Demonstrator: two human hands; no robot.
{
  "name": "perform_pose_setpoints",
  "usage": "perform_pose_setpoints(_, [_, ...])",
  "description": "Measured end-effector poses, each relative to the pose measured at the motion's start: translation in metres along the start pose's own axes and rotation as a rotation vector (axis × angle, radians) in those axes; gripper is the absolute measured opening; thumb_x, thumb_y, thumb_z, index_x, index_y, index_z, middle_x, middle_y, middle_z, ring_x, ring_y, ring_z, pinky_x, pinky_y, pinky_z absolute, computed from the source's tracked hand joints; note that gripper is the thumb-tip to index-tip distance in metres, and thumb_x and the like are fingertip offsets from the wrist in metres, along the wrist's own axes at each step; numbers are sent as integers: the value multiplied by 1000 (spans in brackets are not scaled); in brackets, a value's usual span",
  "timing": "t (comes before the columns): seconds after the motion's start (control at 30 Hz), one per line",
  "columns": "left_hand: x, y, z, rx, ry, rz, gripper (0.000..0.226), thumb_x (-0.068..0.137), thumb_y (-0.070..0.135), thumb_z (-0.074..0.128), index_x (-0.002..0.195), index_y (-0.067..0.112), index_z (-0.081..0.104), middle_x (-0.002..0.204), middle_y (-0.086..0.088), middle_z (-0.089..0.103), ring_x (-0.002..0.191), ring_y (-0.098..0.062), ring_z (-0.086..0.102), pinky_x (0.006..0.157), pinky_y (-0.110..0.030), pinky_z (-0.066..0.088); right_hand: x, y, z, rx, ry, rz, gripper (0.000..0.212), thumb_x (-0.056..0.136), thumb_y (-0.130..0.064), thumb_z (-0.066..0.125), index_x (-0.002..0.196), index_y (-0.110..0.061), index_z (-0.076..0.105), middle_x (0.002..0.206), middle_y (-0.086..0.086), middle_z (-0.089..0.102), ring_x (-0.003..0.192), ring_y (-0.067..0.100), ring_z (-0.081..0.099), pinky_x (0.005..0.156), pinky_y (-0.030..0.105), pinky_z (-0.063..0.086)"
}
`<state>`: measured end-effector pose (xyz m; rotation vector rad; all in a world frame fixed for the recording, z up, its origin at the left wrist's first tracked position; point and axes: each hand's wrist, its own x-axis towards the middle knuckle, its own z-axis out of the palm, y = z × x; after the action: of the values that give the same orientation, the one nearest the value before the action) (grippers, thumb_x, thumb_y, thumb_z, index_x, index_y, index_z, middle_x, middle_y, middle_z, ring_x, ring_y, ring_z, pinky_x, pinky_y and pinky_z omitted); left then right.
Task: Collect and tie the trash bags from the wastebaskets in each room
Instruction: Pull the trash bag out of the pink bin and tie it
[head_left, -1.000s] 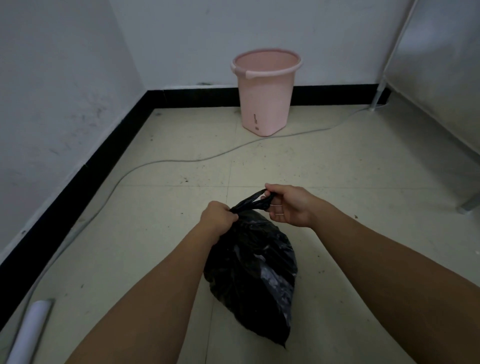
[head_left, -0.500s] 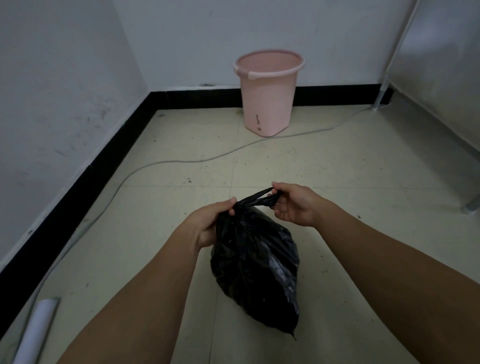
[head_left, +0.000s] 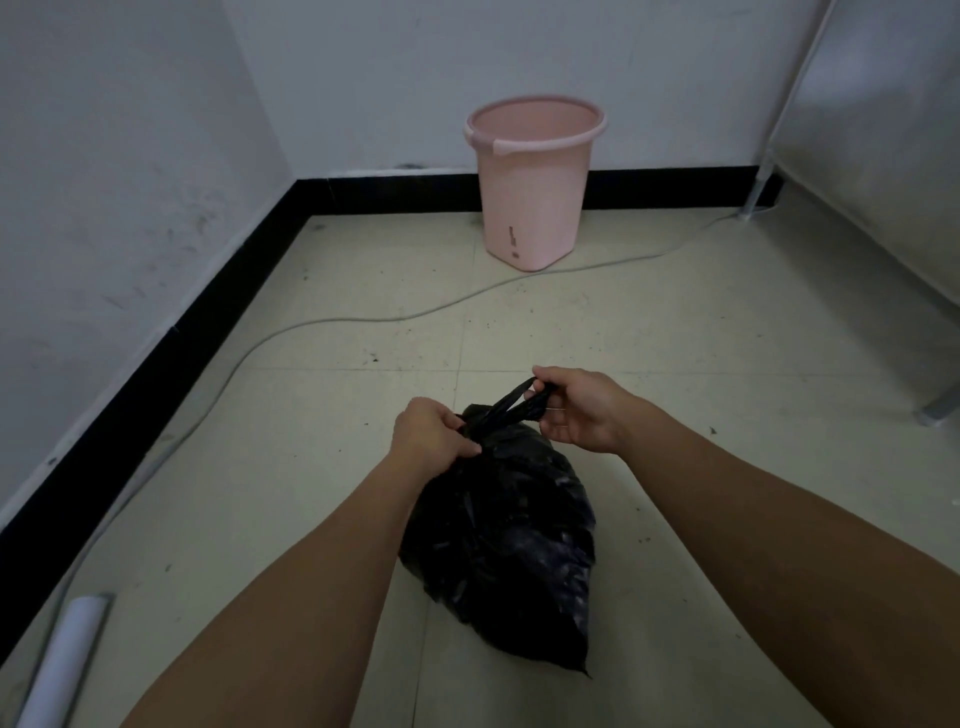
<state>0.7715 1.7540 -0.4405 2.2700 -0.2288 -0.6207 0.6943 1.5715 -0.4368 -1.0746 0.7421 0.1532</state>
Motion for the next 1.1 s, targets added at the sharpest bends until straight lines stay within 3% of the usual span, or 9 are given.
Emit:
perform_pose_setpoints(0.1, [1, -4, 0, 354, 232, 219, 13, 72, 7, 67, 84, 9, 62, 81, -6, 61, 73, -24, 56, 62, -28, 41, -1, 1, 3, -25, -7, -9, 31, 94, -31, 59, 67, -17, 59, 73, -1, 69, 66, 15, 59, 51, 22, 47])
perform_pose_setpoints(0.23, [0, -9, 3, 453, 303, 363, 19, 75, 2, 53, 89, 13, 54, 81, -2, 51, 71, -24, 48, 58, -31, 34, 0, -1, 7, -33, 4, -31, 31, 94, -30, 60, 66, -17, 60, 73, 0, 70, 68, 16, 60, 51, 22, 47])
perform_pose_setpoints(0.37, [1, -2, 1, 228, 346, 228, 23, 66, 0, 49, 77, 20, 55, 69, 1, 58, 65, -21, 52, 50, -26, 32, 1, -1, 9, -20, 27, -38, 29, 94, -30, 59, 68, -18, 59, 70, -1, 70, 64, 15, 61, 51, 23, 47])
perform_pose_setpoints(0.47, [6, 9, 0, -179, 315, 68, 22, 67, -3, 59, 70, 19, 54, 62, 0, 58, 59, -21, 54, 55, -28, 44, 1, -5, 8, 33, 53, -50, 26, 94, -29, 59, 70, -17, 58, 66, -1, 68, 55, 13, 63, 50, 22, 46])
perform_pose_setpoints(0.57, [8, 17, -1, -428, 403, -56, 26, 66, -1, 69, 63, 18, 51, 64, -1, 58, 57, -20, 54, 52, -22, 43, 0, -9, 11, 64, 62, -64, 26, 94, -28, 58, 70, -18, 57, 65, -1, 67, 51, 12, 62, 47, 21, 45])
perform_pose_setpoints(0.73, [0, 18, -1, -177, 546, 17, 22, 62, 1, 50, 62, 21, 39, 60, 4, 48, 53, -17, 43, 47, -24, 29, -2, -11, 23, 42, 46, -76, 28, 95, -29, 58, 70, -18, 59, 67, 0, 67, 55, 13, 61, 47, 21, 44])
perform_pose_setpoints(0.8, [-2, 20, -1, -189, 479, -11, 20, 65, 4, 52, 65, 22, 44, 63, 4, 53, 56, -18, 49, 51, -26, 38, -3, -12, 23, 41, 54, -75, 28, 95, -29, 58, 69, -18, 58, 68, 0, 66, 57, 14, 58, 49, 23, 44])
perform_pose_setpoints(0.9, [0, 22, -9, -614, 176, -106, 23, 71, -4, 62, 74, 18, 55, 70, -6, 61, 63, -22, 58, 61, -31, 52, -3, -14, 16, 94, 95, -62, 30, 95, -29, 56, 67, -19, 55, 60, -1, 62, 59, 14, 51, 48, 22, 44])
perform_pose_setpoints(1.1, [-4, 15, -23, -666, -325, -69, 29, 82, -2, 52, 105, 10, 66, 82, -4, 69, 78, -13, 61, 61, -24, 39, -3, -14, -1, 208, 166, -37, 33, 95, -27, 56, 64, -18, 53, 59, -3, 60, 54, 13, 53, 51, 23, 43])
